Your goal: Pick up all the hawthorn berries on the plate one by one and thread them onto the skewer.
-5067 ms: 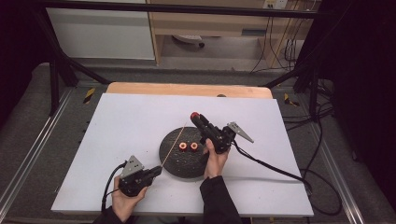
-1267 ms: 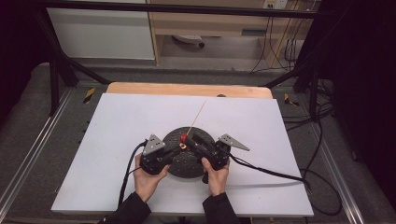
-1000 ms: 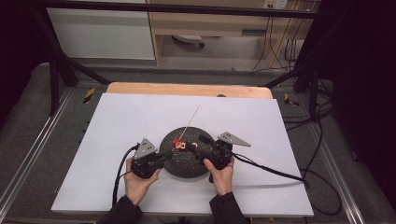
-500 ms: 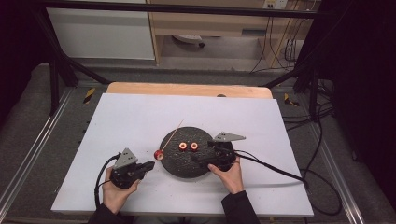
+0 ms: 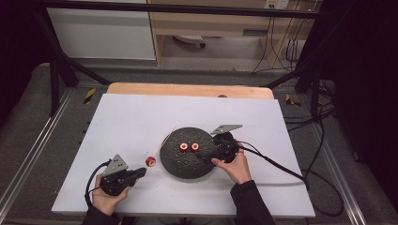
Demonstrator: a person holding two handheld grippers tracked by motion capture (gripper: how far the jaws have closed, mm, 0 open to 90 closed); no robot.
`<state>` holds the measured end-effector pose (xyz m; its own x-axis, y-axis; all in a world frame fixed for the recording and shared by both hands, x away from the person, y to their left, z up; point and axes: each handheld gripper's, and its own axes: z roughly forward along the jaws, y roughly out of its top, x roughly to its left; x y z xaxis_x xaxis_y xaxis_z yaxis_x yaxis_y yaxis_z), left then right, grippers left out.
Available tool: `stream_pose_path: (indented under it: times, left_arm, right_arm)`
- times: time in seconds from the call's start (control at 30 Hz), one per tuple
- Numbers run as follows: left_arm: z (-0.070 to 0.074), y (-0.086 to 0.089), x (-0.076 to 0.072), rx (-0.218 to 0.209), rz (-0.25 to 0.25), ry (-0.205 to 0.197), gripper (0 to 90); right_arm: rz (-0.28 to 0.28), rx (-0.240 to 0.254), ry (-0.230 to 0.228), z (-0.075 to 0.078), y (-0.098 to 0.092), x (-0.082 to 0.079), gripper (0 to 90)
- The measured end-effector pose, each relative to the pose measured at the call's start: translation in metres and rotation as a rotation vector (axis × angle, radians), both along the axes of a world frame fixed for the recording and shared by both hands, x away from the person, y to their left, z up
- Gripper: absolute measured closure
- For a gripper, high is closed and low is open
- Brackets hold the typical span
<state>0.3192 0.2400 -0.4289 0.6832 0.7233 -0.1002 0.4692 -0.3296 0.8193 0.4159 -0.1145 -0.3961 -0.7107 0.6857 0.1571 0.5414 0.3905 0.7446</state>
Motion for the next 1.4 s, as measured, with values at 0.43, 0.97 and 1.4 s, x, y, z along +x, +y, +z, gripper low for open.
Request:
stream_pose_path:
  times: [0.43,0.97,1.4]
  left_arm:
    - [-0.003,0.001,0.0,0.014,-0.006,0.007,88.3]
    - [-0.003,0.001,0.0,0.013,-0.003,0.011,88.3]
    - [-0.004,0.001,0.001,0.017,-0.003,0.012,88.3]
  right_arm:
    - [0.057,-0.202,0.089,0.008,0.032,0.03,14.9]
    - [0.059,-0.3,0.208,-0.006,0.056,0.059,43.7]
    - [0.045,-0.293,0.277,-0.014,0.057,0.065,58.9]
